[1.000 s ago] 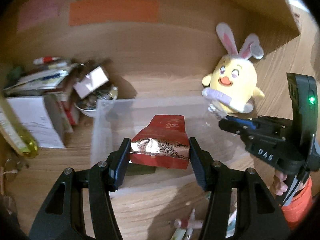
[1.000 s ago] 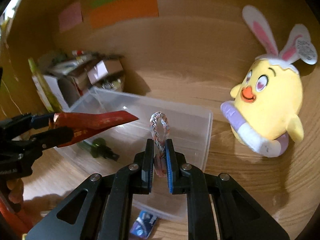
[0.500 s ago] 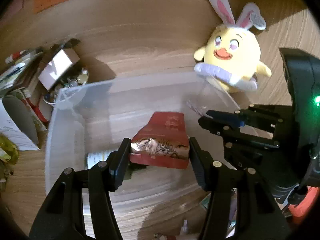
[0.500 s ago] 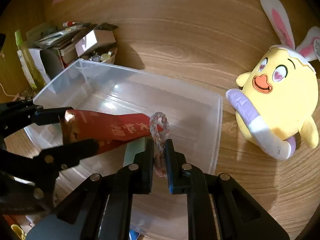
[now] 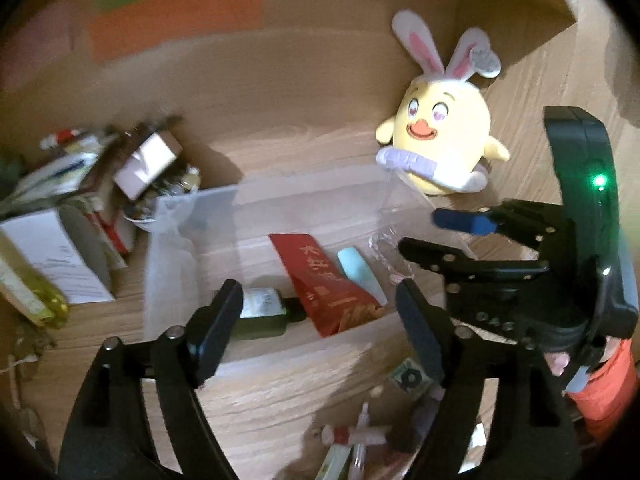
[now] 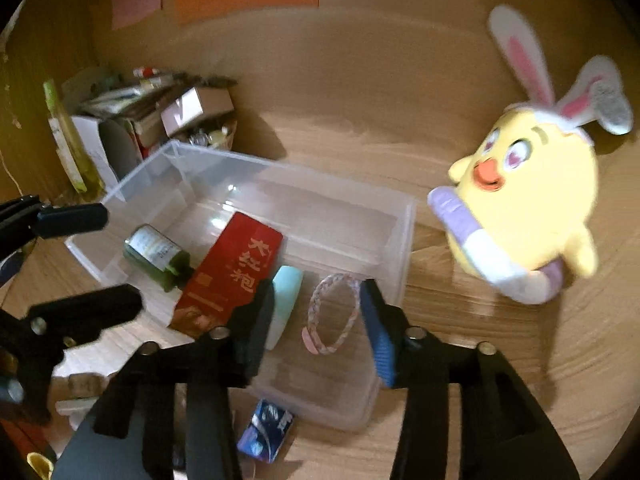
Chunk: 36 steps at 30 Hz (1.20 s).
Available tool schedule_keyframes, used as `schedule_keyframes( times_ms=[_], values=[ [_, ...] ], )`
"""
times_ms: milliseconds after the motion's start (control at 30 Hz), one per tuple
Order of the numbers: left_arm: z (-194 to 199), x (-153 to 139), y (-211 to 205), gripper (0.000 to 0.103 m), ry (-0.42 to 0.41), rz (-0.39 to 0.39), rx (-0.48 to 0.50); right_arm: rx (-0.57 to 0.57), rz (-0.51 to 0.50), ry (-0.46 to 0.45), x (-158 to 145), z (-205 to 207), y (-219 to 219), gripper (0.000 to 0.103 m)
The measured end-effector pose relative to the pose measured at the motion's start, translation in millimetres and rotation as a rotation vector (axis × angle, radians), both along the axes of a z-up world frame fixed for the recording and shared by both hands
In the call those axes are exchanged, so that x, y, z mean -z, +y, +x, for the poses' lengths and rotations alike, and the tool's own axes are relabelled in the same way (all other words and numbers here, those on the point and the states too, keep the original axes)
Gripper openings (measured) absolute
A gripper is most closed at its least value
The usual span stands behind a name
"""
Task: Organize objects
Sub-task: 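Lower the red packet and bracelet into the clear box and release both, then grasp the small glass cup with the left gripper while the right grasps the white tape roll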
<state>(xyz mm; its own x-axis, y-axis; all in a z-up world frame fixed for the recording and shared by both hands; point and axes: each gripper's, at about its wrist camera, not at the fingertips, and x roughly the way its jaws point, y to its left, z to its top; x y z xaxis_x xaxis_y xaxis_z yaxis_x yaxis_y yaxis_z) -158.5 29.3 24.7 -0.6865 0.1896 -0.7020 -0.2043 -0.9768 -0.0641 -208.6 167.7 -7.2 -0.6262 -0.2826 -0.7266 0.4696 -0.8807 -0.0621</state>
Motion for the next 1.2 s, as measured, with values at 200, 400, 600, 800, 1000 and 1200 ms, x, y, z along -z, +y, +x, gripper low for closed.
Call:
schedule_keyframes(
  times_ms=[200,400,600,800,1000,1200],
  values=[
    [39,-18,-17,0.096,0.078,-0.034,-0.045,-0.002,-0.024,0.113,-27,41,13,0.079],
    [77,-19,-41,0.099,0.099,-0.037,-0.085,-0.023,-0.079,0.152,-41,87,25,0.083],
    [104,10,-60,0.099,0.04,-0.055,-0.113,-0.04,-0.109,0.125,-27,121,27,0.083],
    [117,54,-72,0.099,-0.045,-0.068,-0.12,-0.061,-0.123,0.044,2,144,23,0.083],
    [128,82,-70,0.092,-0.101,-0.117,-0.075,-0.104,-0.123,-0.041,28,161,15,0.083],
    [126,89,-71,0.09,-0.116,-0.104,-0.049,-0.112,-0.124,-0.092,42,170,12,0.083]
  ],
)
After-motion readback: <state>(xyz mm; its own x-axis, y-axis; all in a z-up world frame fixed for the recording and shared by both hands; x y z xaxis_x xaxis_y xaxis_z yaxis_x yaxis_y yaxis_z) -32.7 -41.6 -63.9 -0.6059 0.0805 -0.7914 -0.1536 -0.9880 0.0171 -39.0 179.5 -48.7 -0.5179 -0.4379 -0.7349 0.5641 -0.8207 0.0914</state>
